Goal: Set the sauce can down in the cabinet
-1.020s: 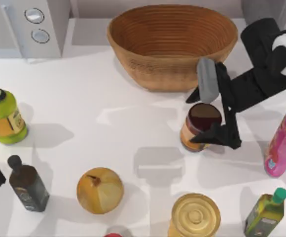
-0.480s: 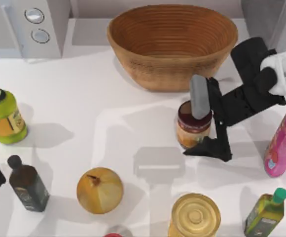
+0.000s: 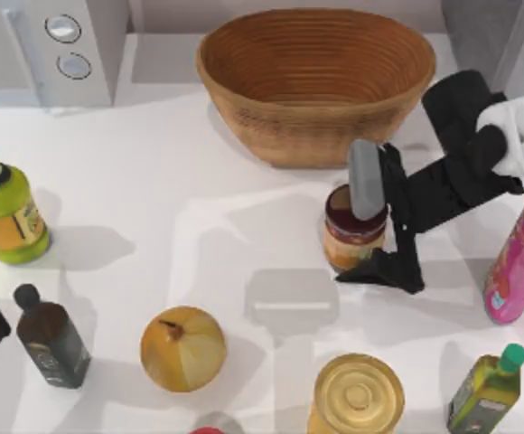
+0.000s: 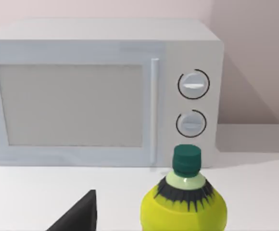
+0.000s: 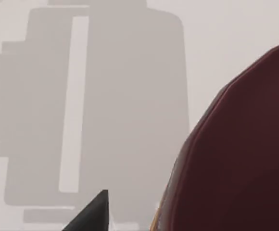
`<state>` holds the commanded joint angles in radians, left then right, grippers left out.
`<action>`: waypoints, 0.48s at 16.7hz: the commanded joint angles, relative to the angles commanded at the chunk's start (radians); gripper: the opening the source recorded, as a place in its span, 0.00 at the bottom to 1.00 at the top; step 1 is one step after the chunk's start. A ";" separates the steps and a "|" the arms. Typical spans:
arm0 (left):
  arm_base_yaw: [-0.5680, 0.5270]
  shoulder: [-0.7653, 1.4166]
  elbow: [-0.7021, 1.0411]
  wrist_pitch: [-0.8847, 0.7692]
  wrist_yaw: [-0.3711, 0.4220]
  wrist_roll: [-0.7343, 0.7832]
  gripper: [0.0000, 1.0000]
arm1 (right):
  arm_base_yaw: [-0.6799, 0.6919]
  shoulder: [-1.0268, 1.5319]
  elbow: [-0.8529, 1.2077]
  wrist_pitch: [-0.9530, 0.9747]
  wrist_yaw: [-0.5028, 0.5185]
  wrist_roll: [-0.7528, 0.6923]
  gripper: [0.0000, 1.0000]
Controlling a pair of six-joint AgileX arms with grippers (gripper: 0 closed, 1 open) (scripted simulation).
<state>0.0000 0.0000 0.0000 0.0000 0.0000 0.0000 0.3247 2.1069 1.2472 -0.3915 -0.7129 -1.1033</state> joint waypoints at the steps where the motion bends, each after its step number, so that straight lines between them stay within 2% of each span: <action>1: 0.000 0.000 0.000 0.000 0.000 0.000 1.00 | 0.000 0.000 0.000 0.000 0.000 0.000 0.70; 8: 0.000 0.000 0.000 0.000 0.000 0.000 1.00 | 0.000 0.000 0.000 0.000 0.000 0.000 0.17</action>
<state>0.0000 0.0000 0.0000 0.0000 0.0000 0.0000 0.3247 2.1069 1.2472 -0.3915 -0.7129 -1.1033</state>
